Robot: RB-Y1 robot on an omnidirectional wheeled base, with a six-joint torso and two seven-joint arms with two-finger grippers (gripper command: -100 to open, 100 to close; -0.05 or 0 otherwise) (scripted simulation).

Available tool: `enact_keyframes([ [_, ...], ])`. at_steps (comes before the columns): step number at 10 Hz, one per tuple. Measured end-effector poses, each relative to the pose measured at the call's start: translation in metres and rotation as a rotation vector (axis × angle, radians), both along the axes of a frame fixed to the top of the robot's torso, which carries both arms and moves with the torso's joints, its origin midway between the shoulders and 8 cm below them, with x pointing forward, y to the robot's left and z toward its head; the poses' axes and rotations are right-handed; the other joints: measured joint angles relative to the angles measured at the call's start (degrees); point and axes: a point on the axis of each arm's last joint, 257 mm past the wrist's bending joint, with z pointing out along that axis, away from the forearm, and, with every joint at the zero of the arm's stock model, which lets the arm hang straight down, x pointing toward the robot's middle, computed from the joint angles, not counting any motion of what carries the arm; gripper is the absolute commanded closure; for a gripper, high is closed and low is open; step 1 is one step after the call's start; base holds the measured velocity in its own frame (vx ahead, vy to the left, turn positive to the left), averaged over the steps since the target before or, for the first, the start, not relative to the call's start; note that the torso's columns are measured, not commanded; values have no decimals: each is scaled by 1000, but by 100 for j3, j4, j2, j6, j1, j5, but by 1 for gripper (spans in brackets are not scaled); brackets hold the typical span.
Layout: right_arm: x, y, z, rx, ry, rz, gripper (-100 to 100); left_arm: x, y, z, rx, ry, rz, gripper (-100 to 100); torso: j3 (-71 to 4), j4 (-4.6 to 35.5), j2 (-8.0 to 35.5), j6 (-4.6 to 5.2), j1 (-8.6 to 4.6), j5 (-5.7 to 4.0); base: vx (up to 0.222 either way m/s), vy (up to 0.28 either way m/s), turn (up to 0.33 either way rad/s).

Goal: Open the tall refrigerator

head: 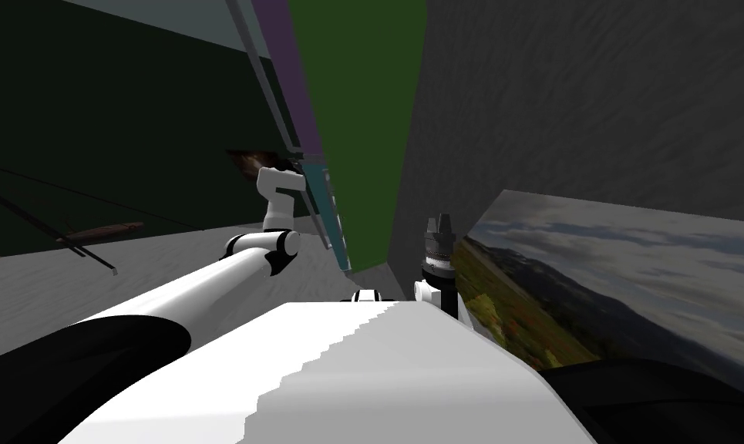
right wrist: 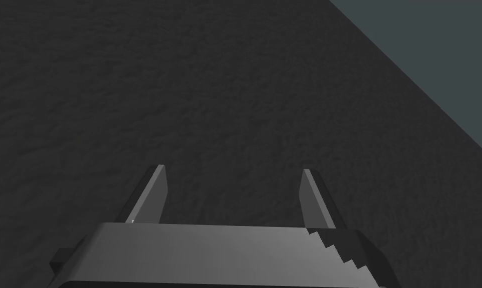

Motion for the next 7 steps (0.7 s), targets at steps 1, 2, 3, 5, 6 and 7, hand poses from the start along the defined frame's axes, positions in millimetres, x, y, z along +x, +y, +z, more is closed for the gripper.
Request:
enact_keyframes([
  [1, 0, 0, 0, 0, 0, 0, 0, 2, -4, 1, 1, 1, -8, 100, -9, -5, -13, 5, -39, -10, -54, 277, -40],
  [2, 0, 0, 0, 0, 0, 0, 0, 6, -12, 2, 0, 0, -25, 100, -15, -8, -14, 20, -59, -23, -84, 288, -68],
  [3, 0, 0, 0, 0, 0, 0, 0, 8, -17, 4, 1, -6, -37, 100, -8, -10, -7, 6, -73, -23, -43, 306, -71],
  [5, 0, 0, 0, 0, 0, 0, 0, 13, -30, 3, -1, -2, -65, 100, -19, -8, -22, 8, -84, -30, -22, 279, -48],
  [6, 0, 0, 0, 0, 0, 0, 0, 15, -39, 1, -2, 0, -82, 100, -25, -8, -29, 18, -76, -33, -11, 277, -55],
  [7, 0, 0, 0, 0, 0, 0, 0, 17, -44, 0, -3, 2, -93, 100, -33, -8, -38, 16, -82, -36, -42, 304, -68],
])
